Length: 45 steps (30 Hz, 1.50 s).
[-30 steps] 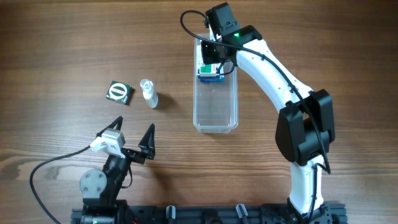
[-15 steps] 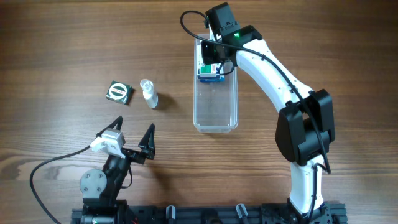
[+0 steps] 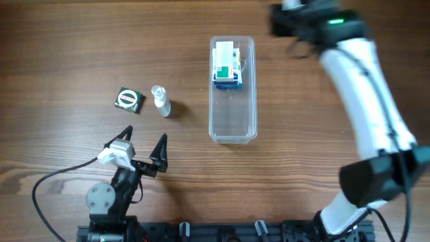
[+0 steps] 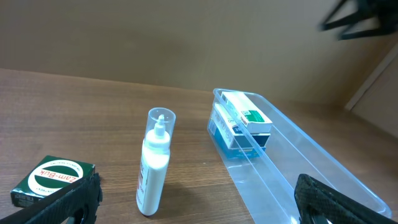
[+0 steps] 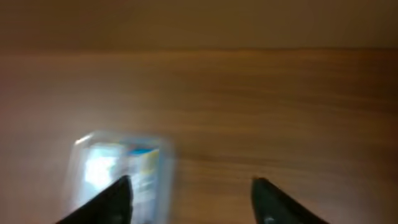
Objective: Pack container
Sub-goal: 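Open the right gripper and raise it away to the right, then move the left gripper over the dark green ointment box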
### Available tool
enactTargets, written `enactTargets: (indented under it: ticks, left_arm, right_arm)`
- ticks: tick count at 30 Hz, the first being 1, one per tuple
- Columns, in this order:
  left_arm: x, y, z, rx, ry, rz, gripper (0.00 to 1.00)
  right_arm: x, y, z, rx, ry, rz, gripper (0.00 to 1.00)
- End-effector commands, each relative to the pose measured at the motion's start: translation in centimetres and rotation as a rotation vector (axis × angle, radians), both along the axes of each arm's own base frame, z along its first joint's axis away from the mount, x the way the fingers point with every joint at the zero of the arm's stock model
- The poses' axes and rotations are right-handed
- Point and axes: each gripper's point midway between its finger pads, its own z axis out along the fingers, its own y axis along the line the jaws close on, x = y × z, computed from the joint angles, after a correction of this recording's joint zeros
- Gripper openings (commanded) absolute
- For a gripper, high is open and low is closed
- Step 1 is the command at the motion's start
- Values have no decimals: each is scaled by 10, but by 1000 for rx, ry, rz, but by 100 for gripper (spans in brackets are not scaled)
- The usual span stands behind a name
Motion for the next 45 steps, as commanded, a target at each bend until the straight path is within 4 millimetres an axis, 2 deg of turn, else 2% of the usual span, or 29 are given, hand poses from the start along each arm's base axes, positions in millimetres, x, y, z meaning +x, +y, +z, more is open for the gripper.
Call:
enactTargets:
  ticks: [1, 3, 6, 9, 12, 16, 20, 31, 34, 36, 40, 45]
  left_arm:
    - [1, 2, -2, 15, -5, 9, 99]
    - [1, 2, -2, 15, -5, 9, 100]
    - [1, 2, -2, 15, -4, 9, 100]
    - [1, 2, -2, 15, -5, 9, 100]
    - [1, 2, -2, 15, -5, 9, 100]
    - [1, 2, -2, 15, -5, 9, 100]
    - [1, 2, -2, 15, -5, 9, 100]
    - [2, 5, 0, 16, -14, 29, 100]
    - [4, 12, 2, 17, -22, 70, 100]
    - [3, 9, 14, 11, -71, 52, 100]
    - [-7, -6, 57, 11, -240, -43, 100]
    - [-12, -6, 88, 115, -206, -36, 100]
  right_arm:
    - [-6, -101, -16, -47, 78, -199, 99]
    - [-14, -149, -35, -34, 136, -292, 100]
    - [-26, -186, -62, 15, 199, -356, 100]
    - [-40, -213, -91, 52, 260, -444, 100]
    - [-46, -229, -118, 71, 284, -500, 100]
    - [-49, -236, -146, 80, 285, -532, 100]
    - [-53, -239, -163, 56, 292, -546, 100]
    - [-54, -238, -165, 65, 294, -548, 100]
    - [-54, -238, -165, 65, 294, -548, 100]
    - [-54, -238, -165, 65, 294, -548, 100]
    - [-54, -238, -165, 65, 294, -548, 100]
    - [-54, -238, -165, 65, 294, -548, 100]
